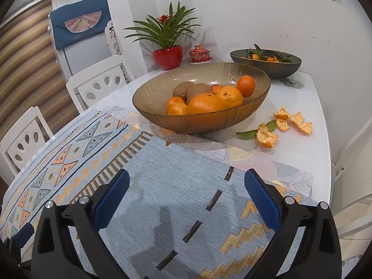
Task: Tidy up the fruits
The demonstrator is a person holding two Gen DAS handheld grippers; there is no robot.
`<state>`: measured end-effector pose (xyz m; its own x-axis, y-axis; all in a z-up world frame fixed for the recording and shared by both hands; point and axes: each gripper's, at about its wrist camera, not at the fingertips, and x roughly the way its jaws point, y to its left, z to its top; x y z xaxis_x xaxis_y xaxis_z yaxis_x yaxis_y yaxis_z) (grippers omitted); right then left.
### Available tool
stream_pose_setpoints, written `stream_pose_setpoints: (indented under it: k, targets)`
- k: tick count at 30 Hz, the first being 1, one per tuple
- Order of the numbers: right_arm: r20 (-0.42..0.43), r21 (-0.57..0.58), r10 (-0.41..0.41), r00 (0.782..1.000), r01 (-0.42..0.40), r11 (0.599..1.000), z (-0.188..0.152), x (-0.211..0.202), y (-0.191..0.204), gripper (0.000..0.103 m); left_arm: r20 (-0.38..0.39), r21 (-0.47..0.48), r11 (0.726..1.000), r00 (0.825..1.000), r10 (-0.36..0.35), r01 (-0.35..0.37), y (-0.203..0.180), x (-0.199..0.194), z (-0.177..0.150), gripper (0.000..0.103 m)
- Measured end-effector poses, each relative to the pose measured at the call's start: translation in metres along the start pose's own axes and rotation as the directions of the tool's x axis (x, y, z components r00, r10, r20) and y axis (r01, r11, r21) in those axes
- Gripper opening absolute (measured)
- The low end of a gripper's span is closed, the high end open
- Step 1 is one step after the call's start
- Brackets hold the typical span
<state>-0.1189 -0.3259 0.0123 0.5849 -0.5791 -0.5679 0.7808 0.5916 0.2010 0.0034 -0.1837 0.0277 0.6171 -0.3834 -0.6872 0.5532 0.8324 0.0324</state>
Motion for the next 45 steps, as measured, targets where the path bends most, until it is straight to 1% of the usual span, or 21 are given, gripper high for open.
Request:
stream_pose_setpoints:
  k: [4,18,35,38,41,45]
  targets:
    - [-0.002,0.012,0.004,1.0,-0.004,1.0,0.0004,0.0005,-0.0024,0.098,0.0,0.003,1.0,1.0,-0.001,0.001,-0.0001,0.0002,0.0,0.1]
    - [0.0,-0.012,0.001,1.0,-0.001,1.0,-0.0003,0.0002,0.003,0.098,0.008,0.028,1.0,1.0,0.015,-0.015,-0.0041,-0.0014,-0.0009,0.1]
    - [0.0,-0.015,0.0,1.0,0.0,1.0,-0.0007,0.0001,0.0042,0.098,0.003,0.026,1.0,1.0,0.012,-0.012,-0.0042,-0.001,-0.0015,0.1]
    - [-0.001,-0.02,0.0,1.0,0.0,1.0,-0.0009,0.0008,0.005,0.098,0.013,0.023,0.999,0.999,0.035,-0.035,-0.0039,-0.0016,-0.0012,0.1]
    - [-0.003,-0.02,0.0,1.0,0.0,1.0,-0.0009,0.001,0.0051,0.098,0.046,0.023,0.998,0.997,0.059,-0.061,-0.003,-0.0066,-0.0018,0.1]
    - [-0.002,-0.022,0.0,1.0,0.0,1.0,-0.0008,0.0011,0.0049,0.098,0.029,0.015,0.999,0.999,0.038,-0.039,0.0006,-0.0049,-0.0006,0.1]
